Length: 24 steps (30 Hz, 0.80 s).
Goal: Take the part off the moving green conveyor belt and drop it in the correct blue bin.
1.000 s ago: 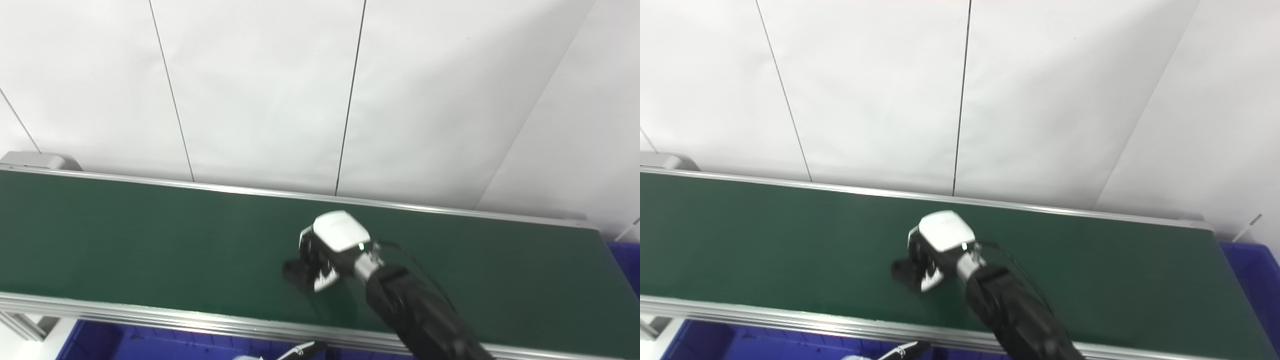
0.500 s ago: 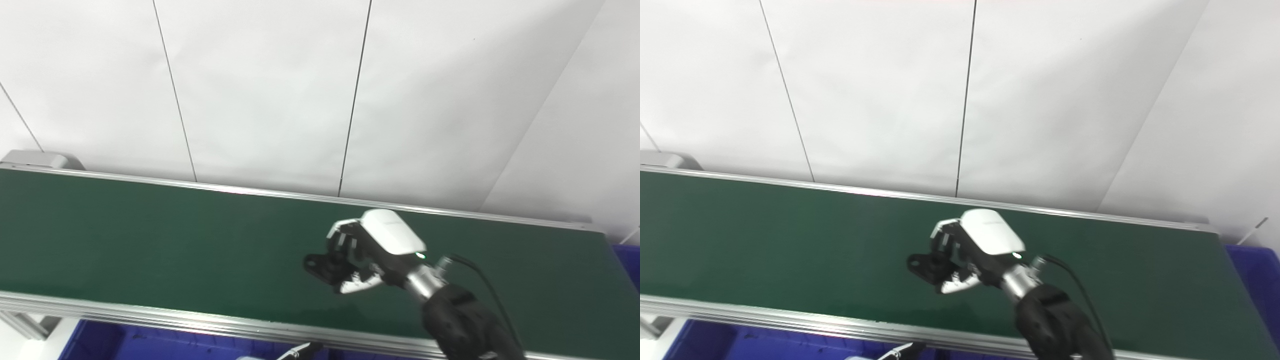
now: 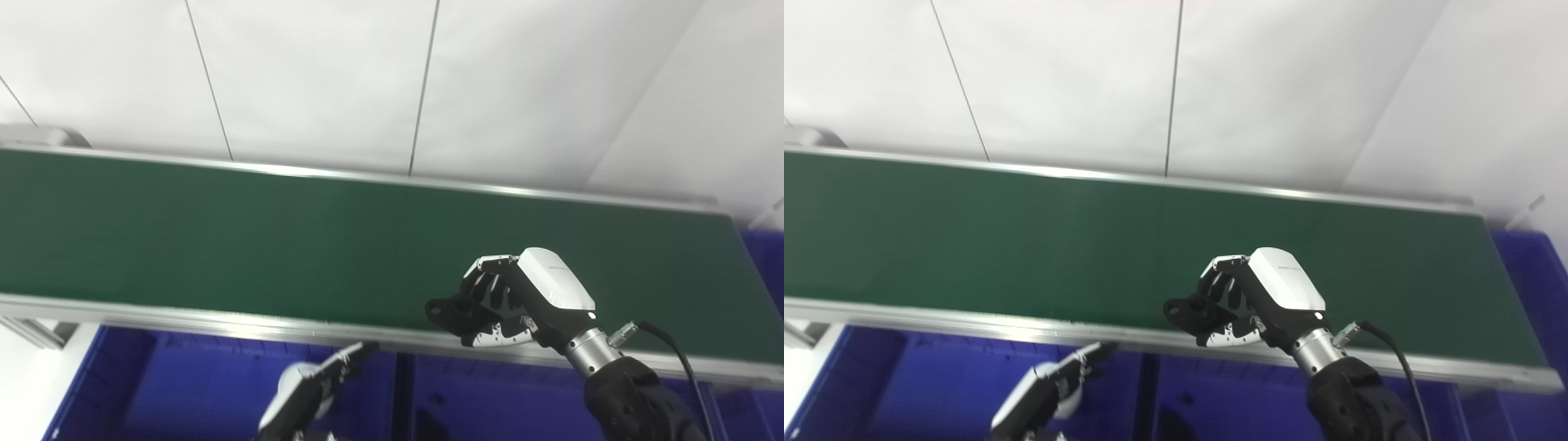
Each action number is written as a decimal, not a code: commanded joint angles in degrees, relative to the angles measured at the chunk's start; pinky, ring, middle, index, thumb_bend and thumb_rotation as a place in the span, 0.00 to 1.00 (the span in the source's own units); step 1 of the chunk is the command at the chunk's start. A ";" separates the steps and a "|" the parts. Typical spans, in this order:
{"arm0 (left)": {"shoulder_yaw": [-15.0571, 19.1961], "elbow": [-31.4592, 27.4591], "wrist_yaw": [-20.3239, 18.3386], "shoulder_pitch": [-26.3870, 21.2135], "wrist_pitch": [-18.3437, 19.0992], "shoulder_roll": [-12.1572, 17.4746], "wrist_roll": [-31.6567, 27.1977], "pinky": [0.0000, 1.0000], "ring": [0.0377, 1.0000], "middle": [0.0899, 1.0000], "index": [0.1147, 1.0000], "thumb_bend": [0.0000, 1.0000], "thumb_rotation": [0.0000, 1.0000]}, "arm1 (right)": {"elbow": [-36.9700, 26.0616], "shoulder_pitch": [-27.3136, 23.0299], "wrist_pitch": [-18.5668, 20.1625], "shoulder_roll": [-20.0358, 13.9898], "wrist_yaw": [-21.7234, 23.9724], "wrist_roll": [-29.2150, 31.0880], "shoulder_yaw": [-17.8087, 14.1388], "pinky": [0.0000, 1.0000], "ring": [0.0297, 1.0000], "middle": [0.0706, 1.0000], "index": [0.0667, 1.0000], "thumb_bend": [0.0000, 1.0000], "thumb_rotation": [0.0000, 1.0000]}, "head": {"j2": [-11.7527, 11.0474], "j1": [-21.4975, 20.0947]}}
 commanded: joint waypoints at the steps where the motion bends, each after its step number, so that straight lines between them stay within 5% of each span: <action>1: 1.24 -2.59 -0.89 0.24 -1.98 -0.41 -0.73 0.86 0.92 0.92 0.84 0.87 0.26 | -2.48 1.72 1.13 -0.67 0.40 1.39 -0.88 0.26 0.37 0.46 0.47 0.51 0.00 | 0.21 -0.04; 11: 5.34 -3.84 -4.01 -0.06 -1.83 -0.55 -3.36 0.83 0.91 0.92 0.86 0.83 0.24 | 3.97 9.70 -1.26 0.41 -3.45 -1.93 1.27 0.25 0.33 0.41 0.52 0.51 0.00 | 3.96 -2.90; 16: 6.75 -5.04 -5.25 0.66 -0.04 -0.55 -4.79 0.83 0.90 0.91 0.87 0.84 0.24 | 9.26 10.11 -2.13 1.68 -6.14 -1.99 1.96 0.33 0.37 0.46 0.49 0.51 0.00 | 4.60 -2.88; 24: 7.32 -4.23 -6.47 0.43 -1.05 -0.99 -4.33 0.84 0.90 0.91 0.87 0.84 0.24 | 19.65 7.73 -3.44 1.27 -10.30 -6.53 5.71 0.28 0.36 0.45 0.49 0.51 0.00 | 4.28 -3.40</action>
